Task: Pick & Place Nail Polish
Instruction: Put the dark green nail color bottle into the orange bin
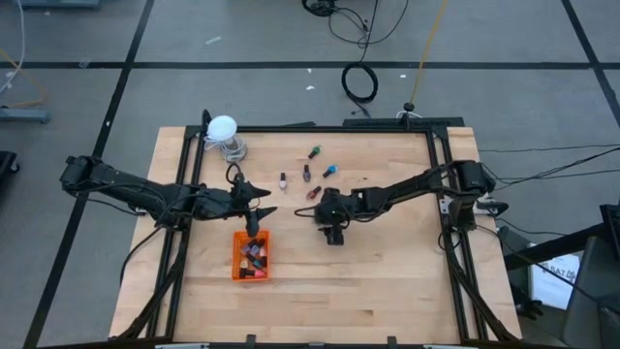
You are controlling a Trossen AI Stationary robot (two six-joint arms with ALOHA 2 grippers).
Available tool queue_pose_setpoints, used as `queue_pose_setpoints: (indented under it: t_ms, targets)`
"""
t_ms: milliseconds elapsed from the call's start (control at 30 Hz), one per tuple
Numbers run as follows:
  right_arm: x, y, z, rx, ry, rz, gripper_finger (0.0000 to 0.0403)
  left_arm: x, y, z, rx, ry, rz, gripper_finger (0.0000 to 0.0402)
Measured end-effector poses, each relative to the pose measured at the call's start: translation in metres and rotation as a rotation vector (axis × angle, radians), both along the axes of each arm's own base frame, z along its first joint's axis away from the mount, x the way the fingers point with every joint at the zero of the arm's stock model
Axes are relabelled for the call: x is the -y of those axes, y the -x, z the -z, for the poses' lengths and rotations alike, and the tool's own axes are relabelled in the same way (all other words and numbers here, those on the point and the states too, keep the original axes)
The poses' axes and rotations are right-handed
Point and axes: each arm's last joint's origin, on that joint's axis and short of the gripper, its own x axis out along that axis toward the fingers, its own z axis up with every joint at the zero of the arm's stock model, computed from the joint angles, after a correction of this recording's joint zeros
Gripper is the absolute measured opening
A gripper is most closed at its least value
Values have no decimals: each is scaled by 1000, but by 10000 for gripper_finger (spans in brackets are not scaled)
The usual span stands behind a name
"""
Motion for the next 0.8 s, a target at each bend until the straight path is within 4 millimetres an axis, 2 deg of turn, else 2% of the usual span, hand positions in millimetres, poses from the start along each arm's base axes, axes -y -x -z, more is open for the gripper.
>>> queue_pose_setpoints:
  t_ms: [167, 433, 633, 800]
  targets:
    - [0, 1, 1, -17, -23, 29, 251, 0, 0, 0, -1, -5, -2, 241]
    - [0, 2, 21, -80, -10, 12, 244, 0, 0, 0, 0, -5, -3, 241]
    - [0, 9, 31, -122, -10, 12, 202, 0, 0, 0, 1, -2, -4, 241]
    - [0, 12, 31, -129, -18, 29, 152, 0, 0, 0, 1, -2, -5, 241]
